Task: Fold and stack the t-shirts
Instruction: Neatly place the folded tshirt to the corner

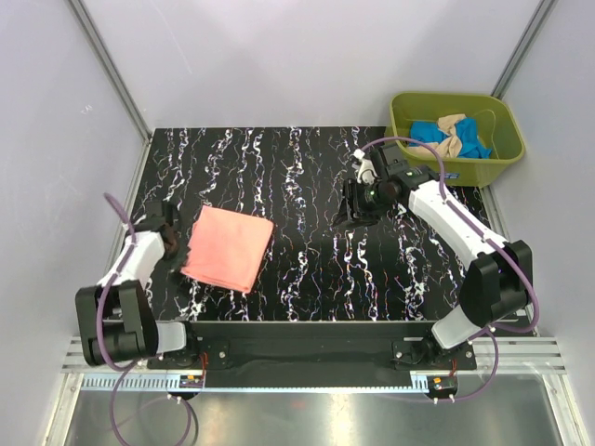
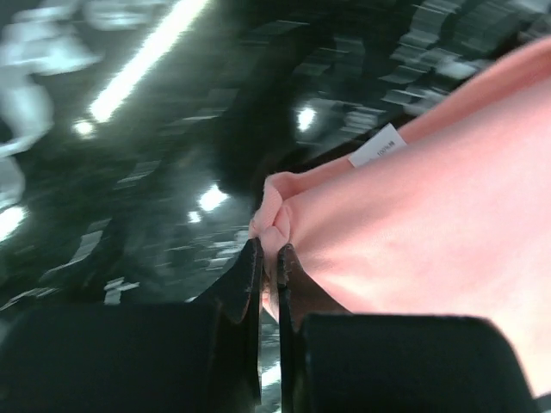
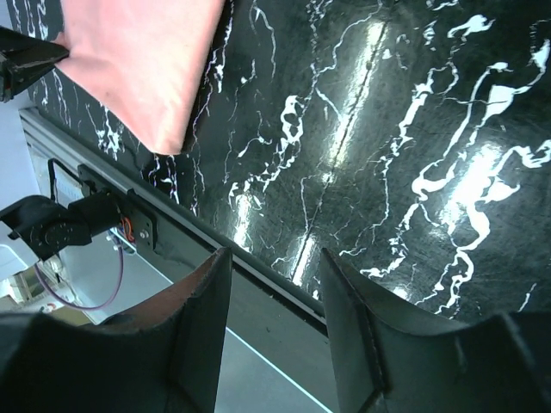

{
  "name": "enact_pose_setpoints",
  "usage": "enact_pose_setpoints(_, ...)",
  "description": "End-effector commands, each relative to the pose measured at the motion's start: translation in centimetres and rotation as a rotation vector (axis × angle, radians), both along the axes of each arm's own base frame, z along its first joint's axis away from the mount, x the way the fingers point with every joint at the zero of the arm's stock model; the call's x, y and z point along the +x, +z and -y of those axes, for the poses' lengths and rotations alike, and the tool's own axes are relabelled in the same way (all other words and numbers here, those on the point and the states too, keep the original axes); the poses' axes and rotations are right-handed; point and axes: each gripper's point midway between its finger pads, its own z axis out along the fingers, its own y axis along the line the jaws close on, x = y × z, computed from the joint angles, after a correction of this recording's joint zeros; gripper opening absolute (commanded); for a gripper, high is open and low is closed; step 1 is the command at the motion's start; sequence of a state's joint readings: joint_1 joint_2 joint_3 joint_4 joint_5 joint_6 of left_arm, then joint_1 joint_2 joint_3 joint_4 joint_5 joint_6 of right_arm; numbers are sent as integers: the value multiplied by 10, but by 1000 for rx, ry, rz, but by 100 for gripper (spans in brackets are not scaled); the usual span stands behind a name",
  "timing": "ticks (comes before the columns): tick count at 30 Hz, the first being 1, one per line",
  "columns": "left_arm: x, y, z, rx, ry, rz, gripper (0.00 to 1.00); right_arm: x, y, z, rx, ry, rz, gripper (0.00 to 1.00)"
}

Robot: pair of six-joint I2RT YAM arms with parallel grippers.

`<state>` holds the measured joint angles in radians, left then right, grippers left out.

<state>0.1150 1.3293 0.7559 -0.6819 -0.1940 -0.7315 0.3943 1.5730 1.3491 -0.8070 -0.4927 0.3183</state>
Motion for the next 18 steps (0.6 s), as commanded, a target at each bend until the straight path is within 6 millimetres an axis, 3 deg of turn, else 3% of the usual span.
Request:
enact_pose_setpoints(1, -28, 14, -33, 85, 114, -20, 0, -4, 16, -16, 37, 41, 20, 52)
enact_pose_setpoints(7, -46, 35, -72, 139, 263, -41, 0, -10, 16, -23, 35, 63, 5, 52)
enact_pose_setpoints(11, -71, 43, -99, 195, 387, -123, 0, -12, 18, -27, 41, 77, -4, 52)
enact_pose_setpoints(18, -98, 55, -144, 240, 567, -88, 0, -13, 16, -34, 48, 91, -16, 52)
